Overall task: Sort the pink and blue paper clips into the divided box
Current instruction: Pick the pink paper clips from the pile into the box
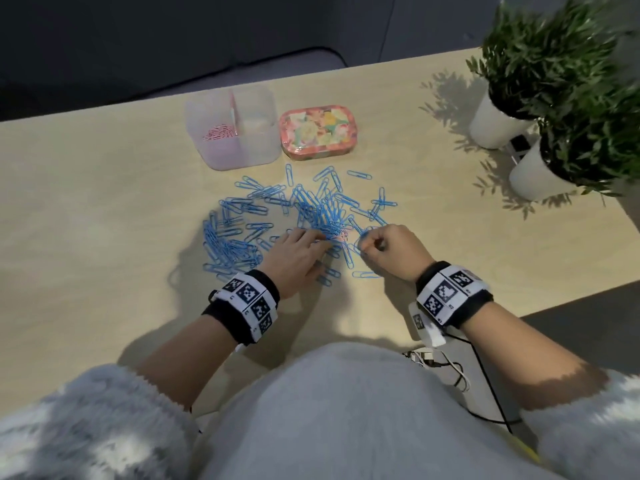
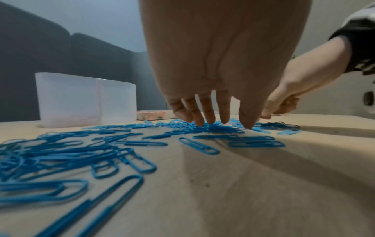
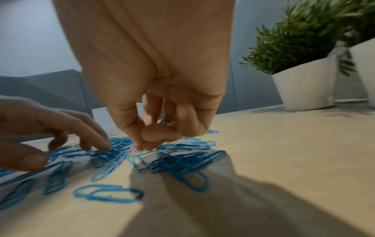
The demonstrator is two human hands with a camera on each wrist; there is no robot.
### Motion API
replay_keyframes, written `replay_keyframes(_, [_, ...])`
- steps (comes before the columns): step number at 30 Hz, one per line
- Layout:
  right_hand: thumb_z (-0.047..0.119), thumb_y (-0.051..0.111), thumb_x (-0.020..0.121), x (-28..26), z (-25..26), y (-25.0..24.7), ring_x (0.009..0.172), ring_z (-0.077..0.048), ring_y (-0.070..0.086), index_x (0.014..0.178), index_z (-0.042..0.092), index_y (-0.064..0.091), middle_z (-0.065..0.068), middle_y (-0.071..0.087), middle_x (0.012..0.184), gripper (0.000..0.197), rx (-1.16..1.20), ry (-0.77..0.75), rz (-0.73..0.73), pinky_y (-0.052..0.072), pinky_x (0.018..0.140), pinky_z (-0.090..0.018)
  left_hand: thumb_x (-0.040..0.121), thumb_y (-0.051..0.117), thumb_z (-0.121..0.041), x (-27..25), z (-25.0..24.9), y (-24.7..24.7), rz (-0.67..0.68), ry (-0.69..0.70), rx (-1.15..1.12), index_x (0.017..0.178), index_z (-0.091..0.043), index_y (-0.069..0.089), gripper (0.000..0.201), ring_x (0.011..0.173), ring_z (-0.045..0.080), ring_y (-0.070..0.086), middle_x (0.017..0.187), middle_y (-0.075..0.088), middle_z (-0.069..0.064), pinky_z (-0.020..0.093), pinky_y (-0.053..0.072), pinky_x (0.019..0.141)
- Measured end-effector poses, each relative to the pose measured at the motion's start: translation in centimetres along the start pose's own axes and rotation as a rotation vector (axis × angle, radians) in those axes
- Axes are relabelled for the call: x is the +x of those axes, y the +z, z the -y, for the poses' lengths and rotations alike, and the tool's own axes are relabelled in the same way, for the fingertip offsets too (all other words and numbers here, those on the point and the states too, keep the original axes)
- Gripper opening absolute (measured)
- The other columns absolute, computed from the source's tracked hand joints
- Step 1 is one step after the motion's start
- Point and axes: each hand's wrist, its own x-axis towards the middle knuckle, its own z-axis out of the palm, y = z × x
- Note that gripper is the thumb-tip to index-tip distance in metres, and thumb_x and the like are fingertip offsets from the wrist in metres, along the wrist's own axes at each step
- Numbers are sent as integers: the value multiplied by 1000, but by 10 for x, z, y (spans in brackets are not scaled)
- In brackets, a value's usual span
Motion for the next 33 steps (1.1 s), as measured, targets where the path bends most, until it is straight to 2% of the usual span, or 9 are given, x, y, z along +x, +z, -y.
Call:
replay_keyframes(4, [27,63,76,4,21,13,74,-24,59,71,21,53,2,61,67,13,-44,-11,44,44,68,-30,75,44,-42,-9,0,0,-65,-27,135,100,-23,65,37,81,23,64,96,67,-1,31,52,64])
replay_keyframes(8, [18,63,76,2,13,15,74,-24,59,73,22,49,2,61,69,15,-71,2,117,44,68,-31,80,34,-39,-16,6,-2,-93,-74,83,88,-20,66,38,80,27,61,88,65,2,34,52,68])
replay_keyframes(11, [15,64,77,0,7,9,72,-23,61,74,21,54,1,63,68,12,11,44,97,49,73,-34,83,30,-37,-3,1,-10,-71,-111,-25,92,-15,65,42,86,31,58,94,63,7,39,48,74])
replay_keyframes(15, [22,63,78,12,15,6,86,-28,62,76,20,61,-3,68,84,3,-37,38,-51,45,73,-30,83,28,-31,27,-10,-16,-23,-120,-109,98,-13,63,42,91,34,56,99,62,11,43,45,77])
replay_keyframes(18, [30,67,75,21,28,14,92,-28,60,81,19,61,-6,68,91,14,-57,66,-74,46,75,-32,88,46,-17,39,-8,-15,-21,-169,-167,104,-10,61,24,100,34,53,107,58,14,41,41,87])
replay_keyframes(24, [13,61,75,25,35,24,95,-31,60,81,14,68,-10,69,92,9,-90,-33,-106,46,77,-33,81,58,0,27,16,-15,-53,-299,-369,95,-4,62,15,93,33,59,102,59,16,38,46,82])
replay_keyframes(26, [9,58,77,24,31,27,94,-31,60,78,14,66,-11,68,91,9,-88,-46,-79,47,78,-35,81,58,0,22,23,-17,-59,-319,-392,92,-3,63,13,91,31,59,99,61,15,32,44,78])
replay_keyframes(30, [8,51,81,24,22,25,87,-33,58,73,12,56,-14,64,85,10,-85,-79,-80,42,70,-34,84,54,-6,22,28,-17,-107,-301,-291,97,-7,63,16,99,33,53,103,60,14,39,41,86])
replay_keyframes(33, [8,57,84,23,14,12,72,-27,61,65,16,57,-15,66,75,21,204,-17,-94,44,68,-31,86,52,-13,34,19,-15,-122,-238,-189,103,-14,63,20,104,33,50,107,59,10,40,38,88])
